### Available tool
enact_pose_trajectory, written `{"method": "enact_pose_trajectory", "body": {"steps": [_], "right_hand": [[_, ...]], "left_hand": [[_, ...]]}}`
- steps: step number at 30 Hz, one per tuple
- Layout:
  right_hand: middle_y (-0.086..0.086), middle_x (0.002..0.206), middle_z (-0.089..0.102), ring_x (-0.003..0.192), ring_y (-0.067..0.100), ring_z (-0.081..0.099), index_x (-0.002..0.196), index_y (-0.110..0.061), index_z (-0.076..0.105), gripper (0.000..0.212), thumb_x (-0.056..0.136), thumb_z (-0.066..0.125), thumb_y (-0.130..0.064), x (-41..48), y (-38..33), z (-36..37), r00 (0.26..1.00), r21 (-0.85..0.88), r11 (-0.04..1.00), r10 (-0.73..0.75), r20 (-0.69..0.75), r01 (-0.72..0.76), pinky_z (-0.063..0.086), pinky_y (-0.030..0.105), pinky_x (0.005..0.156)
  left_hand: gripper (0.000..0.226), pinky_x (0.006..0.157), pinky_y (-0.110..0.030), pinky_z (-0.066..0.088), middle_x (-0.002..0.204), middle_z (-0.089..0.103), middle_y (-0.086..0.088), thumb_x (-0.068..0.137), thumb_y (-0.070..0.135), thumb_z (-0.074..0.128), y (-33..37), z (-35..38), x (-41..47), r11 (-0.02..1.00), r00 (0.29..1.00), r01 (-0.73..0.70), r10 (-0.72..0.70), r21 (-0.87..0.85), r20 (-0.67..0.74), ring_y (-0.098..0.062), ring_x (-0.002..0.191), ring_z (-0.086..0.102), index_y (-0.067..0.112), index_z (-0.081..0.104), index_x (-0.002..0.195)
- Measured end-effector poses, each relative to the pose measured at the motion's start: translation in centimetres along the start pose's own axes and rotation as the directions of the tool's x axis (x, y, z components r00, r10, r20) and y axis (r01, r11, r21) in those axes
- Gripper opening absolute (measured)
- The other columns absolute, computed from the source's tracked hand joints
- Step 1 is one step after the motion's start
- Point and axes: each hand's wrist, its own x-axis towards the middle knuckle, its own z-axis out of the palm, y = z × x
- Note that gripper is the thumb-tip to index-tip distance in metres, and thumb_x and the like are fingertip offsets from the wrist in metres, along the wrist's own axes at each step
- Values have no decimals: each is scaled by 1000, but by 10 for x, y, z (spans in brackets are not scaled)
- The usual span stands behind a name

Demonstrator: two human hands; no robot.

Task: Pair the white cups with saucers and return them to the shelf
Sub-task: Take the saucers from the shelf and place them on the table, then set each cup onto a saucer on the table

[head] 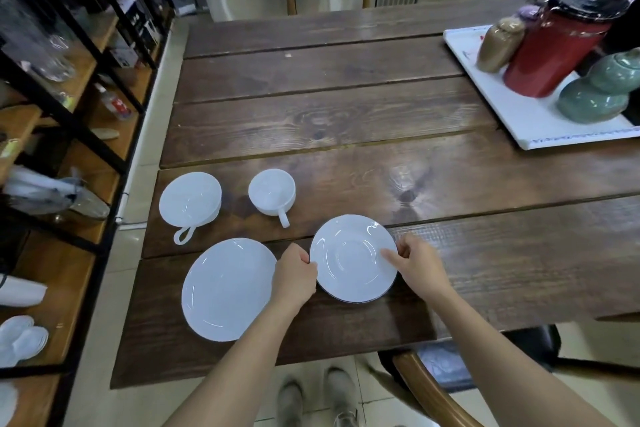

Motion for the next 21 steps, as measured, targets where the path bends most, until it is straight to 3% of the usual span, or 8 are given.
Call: {"method": "enact_pose_trajectory", "body": {"steps": [7, 10, 13, 17, 21], "right_hand": [[-4, 65, 52, 69, 24, 52, 69, -17, 43, 34, 86, 57, -42, 4, -1, -2, 999, -104, 994, 14, 35, -10, 36, 35, 58], [1, 80, 60, 79, 28, 56, 85, -14, 49, 36, 88, 49, -50, 8, -11, -8, 998, -191, 980, 41, -55, -51, 38, 34, 63], [5, 94, 65, 88, 30, 58, 103, -11, 52, 35, 88, 51, -43, 16, -28, -13, 995, -139, 990, 2, -103, -16, 40, 35, 67], [10, 93, 65, 88, 29, 59, 113, -9, 50, 41, 87, 57, -40, 29, -58, -8, 992, -75, 989, -129, 9, 129, 48, 39, 74], [6, 102, 61, 88, 23, 59, 124, -16, 43, 55, 83, 62, -46, 42, -96, 6, 965, 54, 979, -201, 166, 195, 47, 34, 69]], "left_hand": [[4, 84, -38, 56, 93, 61, -6, 92, 17, 54, 0, -3, 1, 999, 1000, 8, -9, 38, 7, -24, 90, 63, 15, 53, 89], [8, 80, -34, 55, 92, 62, -3, 92, 23, 53, 0, -12, 5, 995, 999, -33, 34, 95, -8, -20, 84, 61, 15, 55, 90], [11, 75, -28, 49, 93, 61, 0, 93, 24, 52, 3, -25, 8, 989, 991, -95, 105, 114, -80, -16, 82, 56, 14, 56, 97], [16, 74, -27, 50, 99, 61, -2, 92, 21, 56, 6, -46, 12, 988, 971, -125, 141, 95, -191, -18, 86, 59, 18, 48, 105], [46, 82, -32, 52, 123, 58, -8, 86, 12, 64, 4, -67, 27, 986, 954, -135, 156, 98, -257, -24, 108, 60, 17, 41, 127]]}}
